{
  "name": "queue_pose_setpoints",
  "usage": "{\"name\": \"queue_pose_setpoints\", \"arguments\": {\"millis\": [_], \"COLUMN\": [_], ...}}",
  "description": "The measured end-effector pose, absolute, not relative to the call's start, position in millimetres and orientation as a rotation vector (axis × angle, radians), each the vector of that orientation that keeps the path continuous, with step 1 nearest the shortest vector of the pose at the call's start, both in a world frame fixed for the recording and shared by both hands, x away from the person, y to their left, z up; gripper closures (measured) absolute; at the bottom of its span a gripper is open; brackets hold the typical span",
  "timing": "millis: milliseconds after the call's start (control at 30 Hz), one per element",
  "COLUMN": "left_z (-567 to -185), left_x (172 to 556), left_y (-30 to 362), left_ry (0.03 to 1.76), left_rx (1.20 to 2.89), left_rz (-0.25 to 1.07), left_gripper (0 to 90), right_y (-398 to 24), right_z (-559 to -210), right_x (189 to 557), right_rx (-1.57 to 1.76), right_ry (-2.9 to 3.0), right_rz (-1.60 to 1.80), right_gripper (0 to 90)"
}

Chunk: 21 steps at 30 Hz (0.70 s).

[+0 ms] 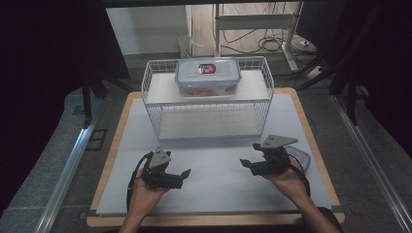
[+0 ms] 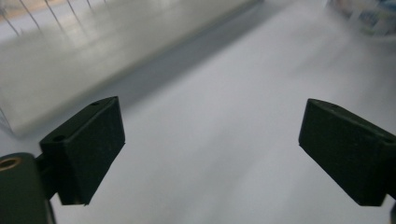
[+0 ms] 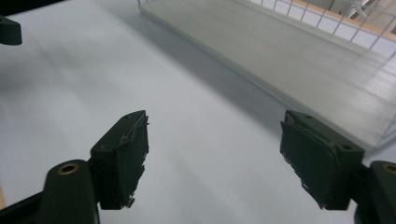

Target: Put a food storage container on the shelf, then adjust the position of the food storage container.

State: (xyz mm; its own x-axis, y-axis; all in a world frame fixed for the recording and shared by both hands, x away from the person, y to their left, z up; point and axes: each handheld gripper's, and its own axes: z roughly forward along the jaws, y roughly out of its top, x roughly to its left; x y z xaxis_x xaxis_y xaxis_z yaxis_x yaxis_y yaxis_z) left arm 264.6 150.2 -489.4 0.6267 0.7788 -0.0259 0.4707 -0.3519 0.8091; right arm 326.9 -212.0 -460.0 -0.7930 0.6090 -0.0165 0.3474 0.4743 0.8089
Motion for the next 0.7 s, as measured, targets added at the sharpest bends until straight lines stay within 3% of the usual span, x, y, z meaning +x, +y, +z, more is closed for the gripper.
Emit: {"name": "queue_pose_setpoints", "arguments": {"millis": [133,467,700], "left_z": [-497.2,-497.6,-498.5], "left_x": [258.4,252.9,252.0], "left_y": [150.5,154.8,159.1], "left_ry": [1.007,1.005,1.002], "left_rx": [2.043,1.999,1.982], "left_rz": [0.428,0.485,0.531], "left_gripper": [6.9,6.3,5.9], "right_y": [-218.8,-224.9,-229.7], "right_z": [-470.0,-476.9,-476.7], "right_x": [321.1,319.1,322.3], "right_rx": [0.814,0.835,0.914], "right_ry": [2.438,2.445,2.426], "right_rz": [1.190,1.154,1.120], "right_gripper": [21.4,21.7,27.1]}}
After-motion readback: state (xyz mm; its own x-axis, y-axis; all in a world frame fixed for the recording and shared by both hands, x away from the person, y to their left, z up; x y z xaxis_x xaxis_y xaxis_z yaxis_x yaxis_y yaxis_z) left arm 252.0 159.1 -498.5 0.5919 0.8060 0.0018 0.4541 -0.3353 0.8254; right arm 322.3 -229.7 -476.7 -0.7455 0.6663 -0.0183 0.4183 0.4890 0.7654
